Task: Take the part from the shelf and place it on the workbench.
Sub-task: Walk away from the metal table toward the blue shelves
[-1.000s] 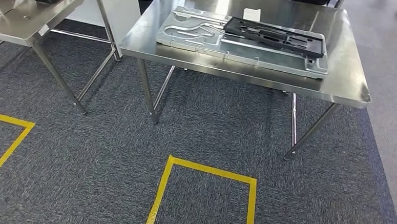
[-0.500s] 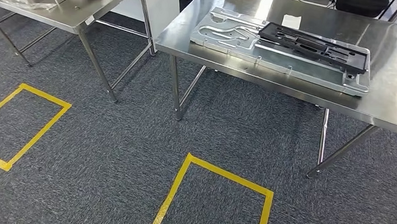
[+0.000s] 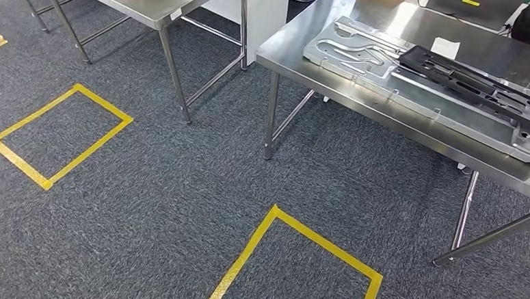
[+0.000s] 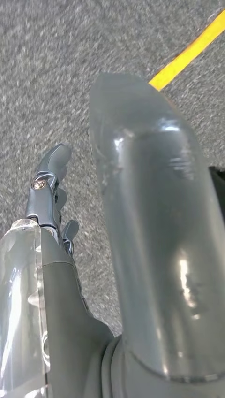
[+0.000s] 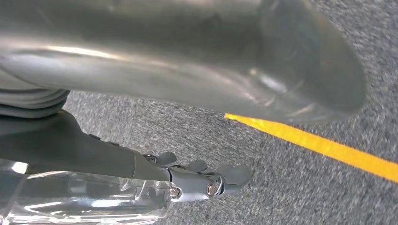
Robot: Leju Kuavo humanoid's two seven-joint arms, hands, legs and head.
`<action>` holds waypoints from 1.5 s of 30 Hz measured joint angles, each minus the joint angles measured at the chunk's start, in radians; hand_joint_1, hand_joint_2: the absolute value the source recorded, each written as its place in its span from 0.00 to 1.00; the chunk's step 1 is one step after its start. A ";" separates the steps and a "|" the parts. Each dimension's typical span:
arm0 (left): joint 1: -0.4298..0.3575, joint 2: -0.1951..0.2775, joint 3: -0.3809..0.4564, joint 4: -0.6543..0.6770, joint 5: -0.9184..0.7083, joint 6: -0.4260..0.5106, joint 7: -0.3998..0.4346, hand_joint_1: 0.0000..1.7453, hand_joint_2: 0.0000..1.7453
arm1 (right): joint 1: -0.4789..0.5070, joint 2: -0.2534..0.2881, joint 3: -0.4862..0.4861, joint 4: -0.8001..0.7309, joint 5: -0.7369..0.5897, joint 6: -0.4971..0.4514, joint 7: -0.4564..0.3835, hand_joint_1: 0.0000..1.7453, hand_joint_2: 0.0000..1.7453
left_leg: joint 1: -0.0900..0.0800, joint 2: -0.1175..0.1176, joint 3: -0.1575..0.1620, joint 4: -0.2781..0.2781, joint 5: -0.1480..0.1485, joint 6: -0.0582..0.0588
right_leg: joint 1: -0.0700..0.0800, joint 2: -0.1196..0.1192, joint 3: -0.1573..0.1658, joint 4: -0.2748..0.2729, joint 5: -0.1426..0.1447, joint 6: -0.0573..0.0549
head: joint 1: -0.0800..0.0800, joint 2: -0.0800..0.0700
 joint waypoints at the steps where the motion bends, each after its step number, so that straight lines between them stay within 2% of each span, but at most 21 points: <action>1: 0.000 -0.001 0.000 0.000 0.000 -0.002 0.002 0.00 0.00 | 0.000 0.000 -0.005 0.000 0.011 -0.001 0.003 0.00 0.00 | 0.002 -0.008 0.000 -0.003 0.004 0.006 | -0.003 0.028 -0.018 0.038 -0.027 0.004 | 0.001 0.000; 3: -0.002 -0.002 0.000 0.000 0.000 -0.004 0.005 0.00 0.00 | 0.001 0.000 -0.015 0.000 0.031 -0.006 0.013 0.00 0.00 | 0.001 -0.028 -0.006 -0.003 0.008 0.012 | -0.005 0.064 -0.080 0.167 -0.094 0.007 | 0.002 0.000; 5: -0.002 -0.002 0.000 0.000 0.000 -0.005 0.007 0.00 0.00 | 0.002 0.000 -0.022 0.000 0.050 -0.014 0.027 0.00 0.00 | -0.001 -0.051 -0.009 -0.002 0.009 0.014 | -0.006 0.068 -0.127 0.252 -0.112 0.007 | 0.002 0.000; 7: -0.002 -0.002 0.001 0.000 0.002 -0.006 0.012 0.00 0.00 | 0.002 0.000 -0.025 0.000 0.071 -0.023 0.041 0.00 0.00 | -0.002 -0.078 -0.007 0.001 0.009 0.014 | -0.006 0.076 -0.105 0.192 -0.049 0.002 | 0.002 0.000; 9: -0.003 -0.003 0.002 0.000 0.005 -0.005 0.015 0.00 0.00 | 0.002 0.000 -0.026 0.000 0.089 -0.032 0.051 0.00 0.00 | -0.003 -0.104 -0.008 0.005 0.009 0.010 | -0.006 0.118 -0.050 0.060 0.020 -0.010 | 0.002 0.000; 11: -0.006 -0.003 0.003 0.000 0.007 -0.004 0.018 0.00 0.00 | 0.000 0.001 -0.026 0.001 0.100 -0.039 0.055 0.00 0.00 | -0.002 -0.125 -0.016 0.007 0.011 -0.001 | -0.005 0.147 -0.024 -0.006 0.039 -0.018 | 0.002 0.000; 13: -0.008 0.000 0.005 0.000 0.009 -0.002 0.025 0.00 0.00 | -0.005 0.002 -0.027 0.001 0.108 -0.043 0.053 0.00 0.00 | 0.000 -0.146 -0.023 0.004 0.018 -0.016 | -0.004 0.132 -0.023 -0.015 0.040 -0.024 | 0.002 0.000; 15: -0.007 0.007 0.007 0.000 0.008 0.001 0.043 0.00 0.00 | -0.011 0.005 -0.027 0.001 0.115 -0.049 0.044 0.00 0.00 | -0.001 -0.128 -0.034 0.022 0.005 -0.026 | -0.008 0.106 -0.016 -0.031 0.049 -0.038 | -0.001 0.000; 17: -0.010 0.016 0.008 0.000 0.004 0.002 0.064 0.00 0.00 | -0.013 0.008 -0.027 0.001 0.123 -0.054 0.029 0.00 0.00 | 0.000 -0.074 -0.074 0.110 -0.050 -0.032 | -0.009 0.077 -0.011 -0.042 0.054 -0.051 | -0.005 0.000; 19: -0.015 0.028 0.009 0.000 0.007 0.003 0.080 0.00 0.00 | -0.014 0.010 -0.028 0.002 0.129 -0.056 0.011 0.00 0.00 | 0.004 -0.043 -0.137 0.245 -0.113 -0.041 | -0.005 0.049 -0.012 -0.041 0.053 -0.054 | -0.007 0.000; 21: -0.015 0.040 0.012 0.000 0.018 0.004 0.094 0.00 0.00 | -0.021 0.012 -0.028 0.003 0.133 -0.057 -0.016 0.00 0.00 | 0.009 -0.033 -0.155 0.292 -0.116 -0.048 | -0.004 0.022 -0.013 -0.038 0.050 -0.052 | -0.007 0.000; 25: -0.019 0.062 0.024 0.000 0.037 0.011 0.112 0.00 0.00 | -0.039 0.014 -0.029 0.004 0.139 -0.059 -0.065 0.00 0.00 | 0.009 0.023 -0.022 0.049 -0.012 -0.045 | -0.001 -0.017 -0.008 -0.025 0.036 -0.036 | -0.006 0.000; 27: -0.022 0.069 0.030 0.000 0.040 0.015 0.118 0.00 0.00 | -0.047 0.015 -0.029 0.004 0.144 -0.059 -0.081 0.00 0.00 | 0.004 0.034 -0.006 0.009 -0.007 -0.034 | 0.004 -0.033 -0.005 -0.020 0.030 -0.024 | -0.003 0.000; 29: -0.022 0.074 0.035 0.000 0.042 0.017 0.121 0.00 0.00 | -0.055 0.016 -0.029 0.004 0.147 -0.058 -0.089 0.00 0.00 | 0.005 0.012 -0.009 0.006 -0.001 -0.022 | 0.003 -0.042 0.000 -0.020 0.026 -0.012 | -0.001 0.000; 31: -0.022 0.075 0.036 0.000 0.037 0.018 0.121 0.00 0.00 | -0.059 0.016 -0.030 0.004 0.146 -0.053 -0.093 0.00 0.00 | 0.008 -0.007 -0.008 0.000 0.006 -0.008 | -0.002 -0.004 -0.012 0.016 -0.006 -0.001 | 0.000 0.000; 33: -0.024 0.075 0.036 0.000 0.027 0.018 0.120 0.00 0.00 | -0.057 0.016 -0.033 0.004 0.145 -0.044 -0.094 0.00 0.00 | 0.008 -0.027 -0.011 -0.002 0.012 0.001 | -0.005 0.050 -0.065 0.129 -0.074 0.003 | 0.003 0.000; 35: -0.024 0.074 0.035 0.000 0.016 0.018 0.119 0.00 0.00 | -0.053 0.016 -0.037 0.005 0.144 -0.035 -0.093 0.00 0.00 | 0.006 -0.050 -0.016 -0.001 0.014 0.004 | -0.006 0.067 -0.129 0.250 -0.119 0.003 | 0.003 0.000; 37: -0.021 0.069 0.033 0.000 0.005 0.021 0.115 0.00 0.00 | -0.048 0.016 -0.040 0.005 0.145 -0.026 -0.085 0.00 0.00 | 0.004 -0.077 -0.017 0.001 0.014 0.005 | -0.006 0.071 -0.134 0.246 -0.084 -0.001 | 0.003 0.000; 40: -0.020 0.058 0.025 0.001 -0.009 0.028 0.108 0.00 0.00 | -0.042 0.014 -0.048 0.005 0.150 -0.016 -0.062 0.00 0.00 | 0.005 -0.117 -0.016 0.006 0.013 -0.001 | -0.006 0.124 -0.052 0.052 0.022 -0.014 | 0.003 0.000; 42: -0.020 0.051 0.018 0.001 -0.016 0.036 0.104 0.00 0.00 | -0.041 0.012 -0.053 0.005 0.158 -0.012 -0.047 0.00 0.00 | 0.007 -0.137 -0.022 0.006 0.016 -0.012 | -0.005 0.152 -0.030 -0.007 0.038 -0.020 | 0.003 0.000; 45: -0.017 0.044 0.010 0.001 -0.024 0.045 0.099 0.00 0.00 | -0.042 0.011 -0.059 0.005 0.173 -0.003 -0.028 0.00 0.00 | 0.007 -0.153 -0.031 0.005 0.018 -0.032 | -0.005 0.122 -0.024 -0.021 0.045 -0.032 | 0.004 0.000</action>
